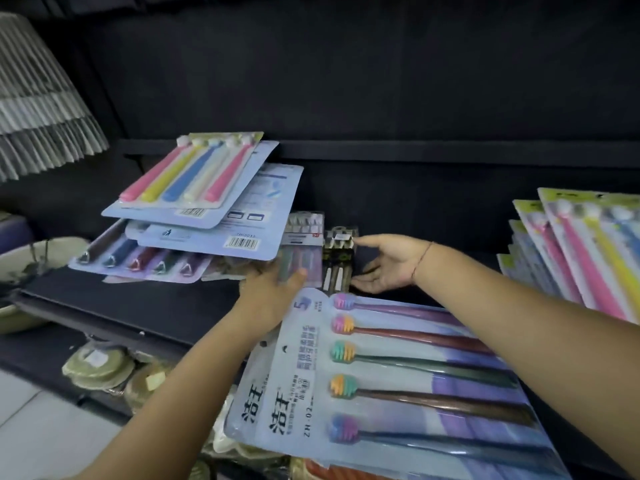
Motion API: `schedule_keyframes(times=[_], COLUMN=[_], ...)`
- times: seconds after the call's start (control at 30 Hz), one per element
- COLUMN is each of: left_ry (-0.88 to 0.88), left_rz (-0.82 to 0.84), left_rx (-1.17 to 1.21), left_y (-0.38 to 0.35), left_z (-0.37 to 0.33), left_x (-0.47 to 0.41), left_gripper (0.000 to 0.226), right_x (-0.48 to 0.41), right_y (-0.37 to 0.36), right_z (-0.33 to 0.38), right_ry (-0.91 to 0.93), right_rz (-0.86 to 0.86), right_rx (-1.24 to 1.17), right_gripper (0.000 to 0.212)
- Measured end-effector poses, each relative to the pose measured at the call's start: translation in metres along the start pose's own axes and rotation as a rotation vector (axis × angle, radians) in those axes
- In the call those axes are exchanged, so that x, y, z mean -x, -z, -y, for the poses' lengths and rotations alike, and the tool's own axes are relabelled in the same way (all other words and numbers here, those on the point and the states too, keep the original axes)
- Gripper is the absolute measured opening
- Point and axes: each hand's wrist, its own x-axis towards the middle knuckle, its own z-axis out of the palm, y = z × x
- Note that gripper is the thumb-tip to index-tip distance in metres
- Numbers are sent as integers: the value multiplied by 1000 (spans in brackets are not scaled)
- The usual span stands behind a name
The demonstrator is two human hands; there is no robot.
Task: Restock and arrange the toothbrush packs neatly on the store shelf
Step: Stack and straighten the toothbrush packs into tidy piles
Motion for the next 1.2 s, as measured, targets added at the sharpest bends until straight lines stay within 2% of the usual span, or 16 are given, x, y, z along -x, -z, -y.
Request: schedule_keyframes(times=[0.1, 0.2, 0.23, 0.3, 0.4, 0.47, 0.53, 0.67, 0.73, 0.93, 1.07, 1.2], left_ry=[-37, 89, 140, 232, 337, 365, 379, 359, 353, 278, 214, 153], left_rz=[61, 23, -7, -32, 49, 75, 85, 64, 89, 131, 168, 180], left_rx=[114, 332, 398, 532, 675, 709, 729, 807, 827, 773, 768, 775], left_y=[-9, -11, -11, -11, -18, -22, -24, -21, -19, -18, -16, -16], left_z=[-9, -19, -20, -23, -29, -36, -37, -33, -33, -44, -52, -57], left_x=[3, -6, -12, -19, -27, -27, -29, -32, -30, -23, -16, -15], left_gripper=[53, 39, 35, 23, 21, 11, 9, 9, 8, 12, 16, 18], right_x=[-8, -15, -16, -17, -19, -23, -26, -28, -26, -31, -20, -9], right_y=[1, 0, 0, 0, -1, -2, -1, 5, 7, -1, 1, 15], right_z=[-6, -9, -9, -8, -9, -11, -12, -9, -7, -9, -11, -5], right_ry=[3, 25, 25, 38, 60, 35, 13, 66, 76, 39, 138, 229], right_rz=[0, -48, -54, -52, -27, -6, 10, -18, -47, -125, -157, -178], right_rx=[174, 421, 457, 472, 398, 325, 277, 257, 272, 508, 431, 244], right_gripper=[67, 37, 34, 39, 58, 59, 49, 15, 7, 18, 19, 20])
